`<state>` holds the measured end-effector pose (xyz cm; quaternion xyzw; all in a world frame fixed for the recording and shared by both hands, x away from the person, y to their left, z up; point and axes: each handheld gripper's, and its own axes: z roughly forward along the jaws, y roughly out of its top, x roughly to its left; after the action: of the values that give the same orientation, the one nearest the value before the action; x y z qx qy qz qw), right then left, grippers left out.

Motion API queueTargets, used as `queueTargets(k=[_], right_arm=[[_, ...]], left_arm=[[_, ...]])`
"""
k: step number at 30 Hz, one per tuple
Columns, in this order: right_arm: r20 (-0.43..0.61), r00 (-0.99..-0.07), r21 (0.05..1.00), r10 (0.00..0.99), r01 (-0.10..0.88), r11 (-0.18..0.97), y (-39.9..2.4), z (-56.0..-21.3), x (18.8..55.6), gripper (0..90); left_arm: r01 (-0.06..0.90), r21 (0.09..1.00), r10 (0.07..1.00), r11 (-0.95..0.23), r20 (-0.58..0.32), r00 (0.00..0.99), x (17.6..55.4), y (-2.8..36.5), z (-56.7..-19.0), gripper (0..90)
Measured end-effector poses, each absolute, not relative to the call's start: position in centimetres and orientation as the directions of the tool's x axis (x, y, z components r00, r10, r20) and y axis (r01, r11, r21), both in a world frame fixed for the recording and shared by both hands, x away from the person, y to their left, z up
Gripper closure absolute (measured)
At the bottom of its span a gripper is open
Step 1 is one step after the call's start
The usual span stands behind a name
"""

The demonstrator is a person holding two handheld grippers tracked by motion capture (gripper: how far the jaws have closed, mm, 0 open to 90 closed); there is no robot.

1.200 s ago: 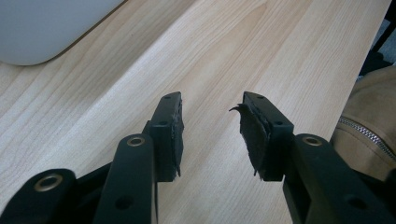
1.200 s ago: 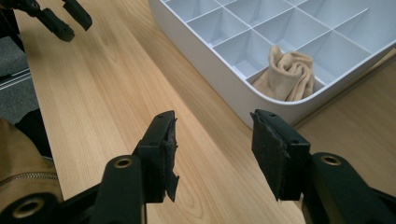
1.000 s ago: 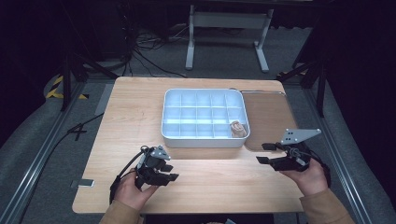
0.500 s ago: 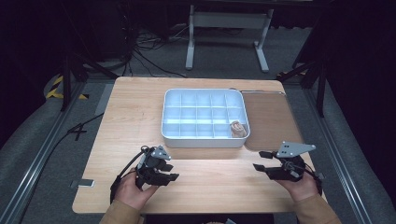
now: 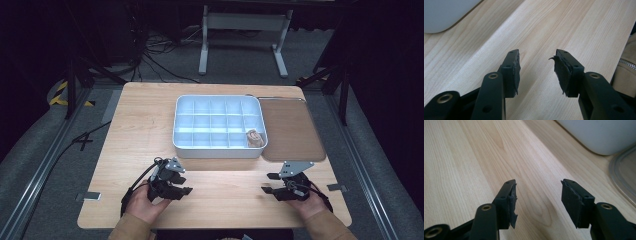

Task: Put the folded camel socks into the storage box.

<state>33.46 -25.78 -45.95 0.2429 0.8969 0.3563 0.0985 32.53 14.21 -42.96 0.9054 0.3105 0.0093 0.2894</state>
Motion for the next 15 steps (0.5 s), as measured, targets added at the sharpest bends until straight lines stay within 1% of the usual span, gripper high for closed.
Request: queueTargets(k=[7, 11, 15], right_arm=[[-0.025, -0.871, 0.68, 0.491, 0.345, 0.647, -25.5, -46.6, 33.3, 43.6], [-0.041, -0.885, 0.662, 0.464, 0.324, 0.676, -25.0, -47.1, 33.2, 41.8], [-0.029, -0.885, 0.669, 0.465, 0.329, 0.667, -24.8, -47.2, 33.4, 40.6]], left_arm=[[0.546, 0.521, 0.553, -0.657, -0.159, 0.818, 32.7, 13.7, -43.5, 55.0], [0.543, 0.51, 0.548, -0.667, -0.158, 0.821, 32.8, 13.7, -43.9, 54.6], [0.551, 0.498, 0.553, -0.669, -0.162, 0.817, 32.9, 13.8, -44.2, 54.4]])
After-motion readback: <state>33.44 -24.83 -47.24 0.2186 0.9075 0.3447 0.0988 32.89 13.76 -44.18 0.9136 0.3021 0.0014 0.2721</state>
